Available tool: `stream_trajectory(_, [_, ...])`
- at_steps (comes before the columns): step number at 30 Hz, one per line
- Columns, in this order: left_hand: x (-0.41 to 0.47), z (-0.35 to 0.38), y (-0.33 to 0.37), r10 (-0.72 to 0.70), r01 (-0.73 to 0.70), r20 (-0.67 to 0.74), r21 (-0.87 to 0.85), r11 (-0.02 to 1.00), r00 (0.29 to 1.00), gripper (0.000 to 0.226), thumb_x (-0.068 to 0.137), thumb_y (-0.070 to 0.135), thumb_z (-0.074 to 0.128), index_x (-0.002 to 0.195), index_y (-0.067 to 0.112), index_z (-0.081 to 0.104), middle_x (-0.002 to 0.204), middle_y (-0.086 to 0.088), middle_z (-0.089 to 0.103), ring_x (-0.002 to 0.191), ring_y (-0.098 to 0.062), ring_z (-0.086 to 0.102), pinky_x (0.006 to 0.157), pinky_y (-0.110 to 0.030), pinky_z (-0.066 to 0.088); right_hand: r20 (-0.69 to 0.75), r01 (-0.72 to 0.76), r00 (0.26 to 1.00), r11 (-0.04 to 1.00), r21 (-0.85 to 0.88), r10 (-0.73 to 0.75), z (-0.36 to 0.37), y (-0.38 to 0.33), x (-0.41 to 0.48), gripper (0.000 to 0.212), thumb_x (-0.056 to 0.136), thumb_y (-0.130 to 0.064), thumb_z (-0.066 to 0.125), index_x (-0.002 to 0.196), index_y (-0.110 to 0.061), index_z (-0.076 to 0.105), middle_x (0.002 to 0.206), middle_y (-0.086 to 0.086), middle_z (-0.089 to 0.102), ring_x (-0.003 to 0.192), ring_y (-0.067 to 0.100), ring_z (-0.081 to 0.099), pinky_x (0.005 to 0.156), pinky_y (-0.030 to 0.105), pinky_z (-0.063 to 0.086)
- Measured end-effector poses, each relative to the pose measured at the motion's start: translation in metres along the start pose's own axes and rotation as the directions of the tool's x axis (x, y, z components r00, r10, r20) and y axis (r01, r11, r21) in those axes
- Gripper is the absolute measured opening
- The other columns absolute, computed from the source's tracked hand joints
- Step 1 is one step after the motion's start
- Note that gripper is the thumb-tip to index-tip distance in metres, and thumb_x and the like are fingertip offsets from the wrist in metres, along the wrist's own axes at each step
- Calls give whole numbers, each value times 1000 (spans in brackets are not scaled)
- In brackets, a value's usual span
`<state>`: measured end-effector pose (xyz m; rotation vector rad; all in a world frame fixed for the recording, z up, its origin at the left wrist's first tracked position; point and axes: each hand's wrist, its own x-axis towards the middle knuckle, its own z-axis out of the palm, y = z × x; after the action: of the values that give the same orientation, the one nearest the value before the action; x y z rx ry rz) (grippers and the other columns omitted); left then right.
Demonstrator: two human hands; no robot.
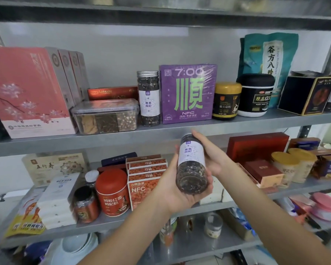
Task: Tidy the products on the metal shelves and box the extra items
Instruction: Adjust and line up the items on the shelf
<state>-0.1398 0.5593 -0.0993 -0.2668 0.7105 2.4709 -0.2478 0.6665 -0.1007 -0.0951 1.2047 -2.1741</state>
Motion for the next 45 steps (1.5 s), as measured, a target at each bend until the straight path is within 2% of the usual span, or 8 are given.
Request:
stream_trajectory(10, [-12, -19, -1, 281, -136, -198, 537, 832, 939, 48, 78, 37, 72, 115, 9, 60, 94, -17, 75, 76, -29, 74, 72, -45, 61, -285, 164, 891, 835, -526, -354, 5, 13, 1, 35, 82, -43, 73, 105, -18, 63, 93, 6, 71, 78, 20, 69, 60, 26, 52])
stream_trajectory(17, [-33, -17, -7, 90, -81, 30, -238, 968, 995, 56, 91, 33, 62, 135, 0, 49, 111, -29, 60, 74, -35, 66, 59, -40, 61, 3, 1, 1000, 990, -144, -1, -10, 23, 0, 35, 82, -39, 67, 101, -9, 68, 97, 13, 70, 89, 25, 66, 99, 42, 47])
stream_trajectory(20, [-34, -13, -15, 130, -118, 24, -281, 952, 991, 51, 91, 30, 63, 129, -3, 54, 122, -28, 59, 82, -35, 66, 70, -42, 61, -50, -28, 999, 988, -152, 20, -7, 38, 5, 38, 81, -42, 67, 97, -8, 71, 86, 11, 71, 76, 23, 69, 82, 37, 56])
stream_trajectory(25, [-28, -27, -17, 238, -176, -206, 278, 944, 949, 40, 95, 42, 56, 118, 10, 63, 103, -20, 72, 90, -33, 69, 67, -43, 60, -174, 40, 980, 945, -324, -101, -3, 40, 7, 33, 88, -41, 62, 86, -10, 74, 79, 7, 72, 70, 19, 68, 65, 29, 54])
stream_trajectory(30, [-28, -37, -18, 326, -160, -193, 581, 798, 926, 52, 81, 44, 66, 123, 15, 55, 97, -12, 75, 85, -31, 73, 68, -39, 60, -165, 185, 883, 650, -737, -439, 0, 26, 1, 28, 87, -40, 65, 83, -13, 72, 81, 4, 70, 63, 7, 66, 55, 17, 50])
stream_trajectory(35, [-40, -27, -24, 68, -68, 42, 7, 998, 997, 55, 89, 39, 60, 127, 0, 57, 102, -27, 62, 70, -32, 66, 55, -37, 59, -66, 163, 976, 895, -416, -209, -12, 22, -6, 40, 83, -42, 70, 106, -10, 71, 111, 10, 72, 106, 24, 68, 91, 38, 53])
stream_trajectory(40, [-47, -18, -29, 91, -23, 178, -354, 935, 980, 60, 94, 38, 56, 134, -7, 51, 108, -29, 56, 67, -35, 66, 57, -40, 61, 38, 147, 989, 984, -97, -144, -18, 35, -6, 39, 83, -39, 67, 109, -9, 70, 109, 12, 70, 106, 27, 65, 95, 44, 51])
stream_trajectory(45, [-40, -27, -30, 168, -150, -52, 247, 957, 984, 44, 100, 44, 45, 122, 10, 61, 103, -22, 70, 68, -31, 71, 54, -34, 59, -62, 198, 974, 950, -240, -218, -14, 31, -10, 27, 90, -32, 60, 97, -9, 71, 90, 8, 70, 85, 19, 69, 75, 34, 56])
